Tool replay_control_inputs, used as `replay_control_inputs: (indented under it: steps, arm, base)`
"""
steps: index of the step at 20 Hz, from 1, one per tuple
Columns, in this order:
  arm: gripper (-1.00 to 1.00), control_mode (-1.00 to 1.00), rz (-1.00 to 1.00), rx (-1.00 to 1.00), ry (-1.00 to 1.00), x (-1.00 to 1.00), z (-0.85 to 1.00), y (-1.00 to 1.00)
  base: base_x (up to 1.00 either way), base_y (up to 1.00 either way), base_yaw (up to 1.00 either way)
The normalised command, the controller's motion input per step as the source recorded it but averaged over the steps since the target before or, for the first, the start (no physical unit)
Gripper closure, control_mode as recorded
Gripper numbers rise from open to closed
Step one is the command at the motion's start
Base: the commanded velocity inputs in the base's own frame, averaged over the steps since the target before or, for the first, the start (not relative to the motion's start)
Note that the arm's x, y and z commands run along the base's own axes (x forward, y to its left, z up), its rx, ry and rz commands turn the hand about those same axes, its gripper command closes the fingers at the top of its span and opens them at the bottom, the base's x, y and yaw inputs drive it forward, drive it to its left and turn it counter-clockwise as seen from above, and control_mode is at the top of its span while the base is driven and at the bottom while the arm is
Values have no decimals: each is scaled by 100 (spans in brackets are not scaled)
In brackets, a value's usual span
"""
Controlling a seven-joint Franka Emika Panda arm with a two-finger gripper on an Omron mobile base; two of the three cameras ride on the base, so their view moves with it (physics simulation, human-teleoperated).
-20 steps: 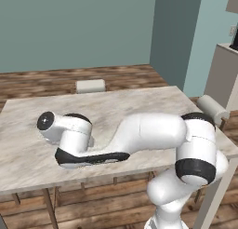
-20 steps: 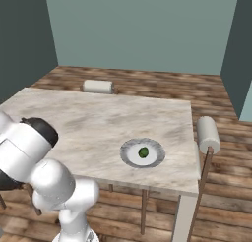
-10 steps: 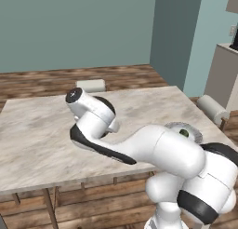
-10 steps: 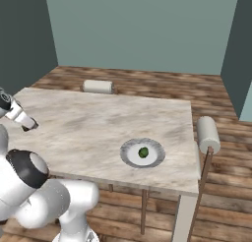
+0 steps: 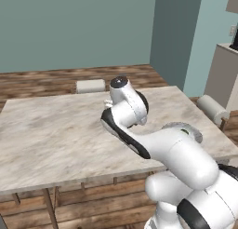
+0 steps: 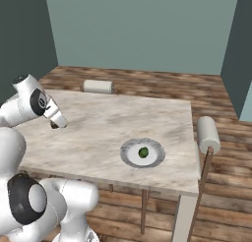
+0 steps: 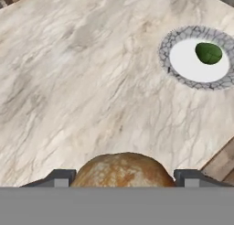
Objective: Pick the avocado and bread from the counter and place them on the plate. Then pick the jam from the cabinet and place it next to the plate. Lastly close the cabinet door.
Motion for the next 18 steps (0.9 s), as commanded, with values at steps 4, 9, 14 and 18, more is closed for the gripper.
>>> replay_control_inputs:
  steps: [4,9,14,18]
  arm:
    - [100,-100,2,15,0,47,0,-92]
    - [100,-100,4,11,0,50,0,-92]
    - [100,-100,0,6,7,55,0,-85]
    - [100,-100,0,2,11,42,0,-77]
  base:
    - [0,0,0]
    - [0,0,0]
    - [0,0,0]
    - [0,0,0]
